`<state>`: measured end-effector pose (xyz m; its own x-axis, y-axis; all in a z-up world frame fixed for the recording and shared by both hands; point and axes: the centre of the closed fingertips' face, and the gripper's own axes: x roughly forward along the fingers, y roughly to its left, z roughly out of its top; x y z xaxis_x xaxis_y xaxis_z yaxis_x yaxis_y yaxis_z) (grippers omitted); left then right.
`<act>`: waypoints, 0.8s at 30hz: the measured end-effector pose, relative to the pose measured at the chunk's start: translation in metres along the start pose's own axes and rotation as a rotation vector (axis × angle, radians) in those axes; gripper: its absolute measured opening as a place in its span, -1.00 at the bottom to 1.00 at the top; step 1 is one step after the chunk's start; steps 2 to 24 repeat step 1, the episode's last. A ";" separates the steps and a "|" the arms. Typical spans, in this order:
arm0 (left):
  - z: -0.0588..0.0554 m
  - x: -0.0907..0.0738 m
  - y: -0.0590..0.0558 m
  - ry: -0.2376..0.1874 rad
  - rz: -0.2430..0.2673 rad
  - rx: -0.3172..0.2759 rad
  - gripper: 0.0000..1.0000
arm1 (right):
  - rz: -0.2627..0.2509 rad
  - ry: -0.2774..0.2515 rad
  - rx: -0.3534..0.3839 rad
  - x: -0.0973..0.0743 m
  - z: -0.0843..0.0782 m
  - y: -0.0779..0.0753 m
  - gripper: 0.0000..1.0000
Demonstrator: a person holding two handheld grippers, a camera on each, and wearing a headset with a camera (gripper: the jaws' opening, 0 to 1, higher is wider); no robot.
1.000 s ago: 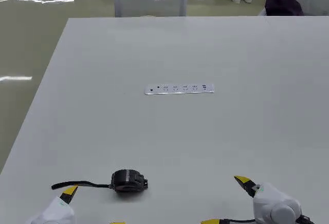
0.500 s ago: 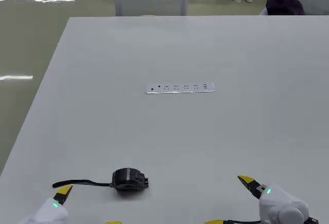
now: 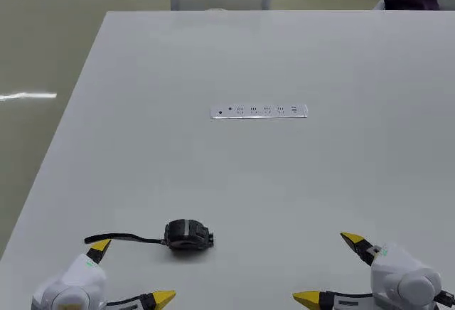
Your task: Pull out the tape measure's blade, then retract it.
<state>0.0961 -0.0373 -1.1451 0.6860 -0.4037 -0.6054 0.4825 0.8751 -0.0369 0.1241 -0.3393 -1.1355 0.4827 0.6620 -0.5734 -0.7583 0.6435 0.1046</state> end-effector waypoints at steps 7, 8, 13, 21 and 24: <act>0.000 0.000 0.000 0.002 0.000 0.001 0.98 | 0.000 0.002 0.000 0.000 0.000 0.000 0.97; 0.000 0.000 0.000 0.002 0.000 0.001 0.98 | 0.000 0.002 0.000 0.000 0.000 0.000 0.97; 0.000 0.000 0.000 0.002 0.000 0.001 0.98 | 0.000 0.002 0.000 0.000 0.000 0.000 0.97; 0.000 0.000 0.000 0.002 0.000 0.001 0.98 | 0.000 0.002 0.000 0.000 0.000 0.000 0.97; 0.000 0.000 0.000 0.002 0.000 0.001 0.98 | 0.000 0.002 0.000 0.000 0.000 0.000 0.97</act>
